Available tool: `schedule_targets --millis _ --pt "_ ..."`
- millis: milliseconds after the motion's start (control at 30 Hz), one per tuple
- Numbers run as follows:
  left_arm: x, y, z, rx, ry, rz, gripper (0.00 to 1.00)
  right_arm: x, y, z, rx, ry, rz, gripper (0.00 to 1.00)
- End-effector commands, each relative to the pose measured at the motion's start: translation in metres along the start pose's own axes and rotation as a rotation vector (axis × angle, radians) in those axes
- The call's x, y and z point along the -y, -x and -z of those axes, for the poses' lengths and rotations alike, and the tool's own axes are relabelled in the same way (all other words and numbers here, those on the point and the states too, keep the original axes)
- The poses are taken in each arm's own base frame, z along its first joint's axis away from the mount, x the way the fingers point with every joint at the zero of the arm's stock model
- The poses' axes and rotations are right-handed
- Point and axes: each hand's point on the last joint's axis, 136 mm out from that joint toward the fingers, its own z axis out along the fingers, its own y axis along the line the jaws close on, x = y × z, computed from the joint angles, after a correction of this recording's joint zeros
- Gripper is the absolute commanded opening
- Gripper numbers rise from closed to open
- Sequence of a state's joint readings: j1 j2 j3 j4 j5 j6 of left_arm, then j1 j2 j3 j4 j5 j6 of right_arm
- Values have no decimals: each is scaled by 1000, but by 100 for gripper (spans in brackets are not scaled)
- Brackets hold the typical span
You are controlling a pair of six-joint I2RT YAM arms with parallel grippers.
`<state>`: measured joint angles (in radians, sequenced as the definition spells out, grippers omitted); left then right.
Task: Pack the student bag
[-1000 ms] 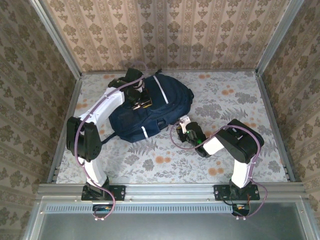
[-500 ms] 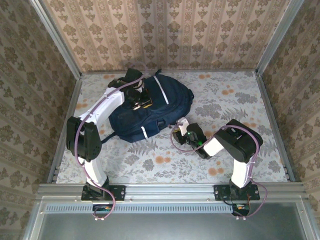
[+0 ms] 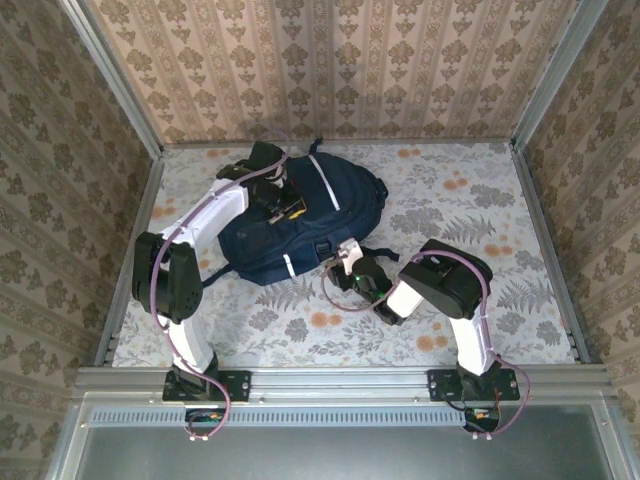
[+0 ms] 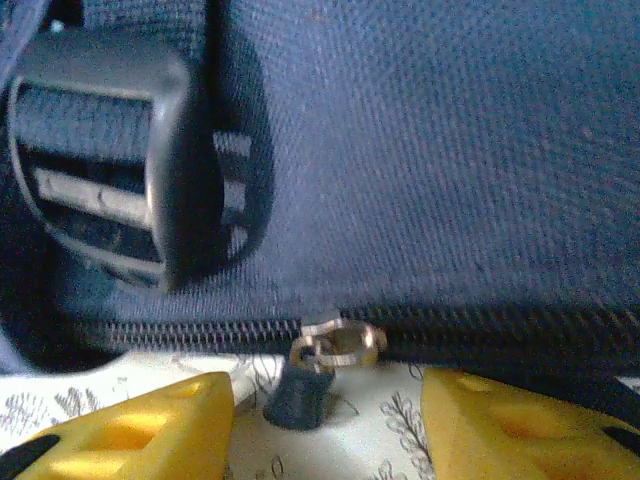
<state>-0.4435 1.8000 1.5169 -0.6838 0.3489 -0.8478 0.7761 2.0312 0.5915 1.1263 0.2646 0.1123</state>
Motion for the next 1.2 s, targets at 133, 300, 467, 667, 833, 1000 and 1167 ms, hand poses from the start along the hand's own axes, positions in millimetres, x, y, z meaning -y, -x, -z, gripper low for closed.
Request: schedule_targets --millis 133,300,467,667,833,1000,1167 --pt "9 7 15 36 -53 54 0 15 -4 -20 -42 -172 -27 45" --pt "3 11 18 44 -51 71 0 30 -9 -15 -67 -253 -13 22" --pt "-4 14 21 54 -46 77 0 47 -16 0 -51 -273 -46 0" --pt "-9 18 28 74 -24 61 0 51 -16 8 -18 -148 -74 0" --pt "-10 17 31 71 -4 27 0 47 -12 7 -36 -44 8 0" --pt "-14 18 31 74 18 -2 0 44 -13 6 -120 18 152 0" --pt "-10 22 34 80 47 -79 0 51 -12 13 -176 25 226 0"
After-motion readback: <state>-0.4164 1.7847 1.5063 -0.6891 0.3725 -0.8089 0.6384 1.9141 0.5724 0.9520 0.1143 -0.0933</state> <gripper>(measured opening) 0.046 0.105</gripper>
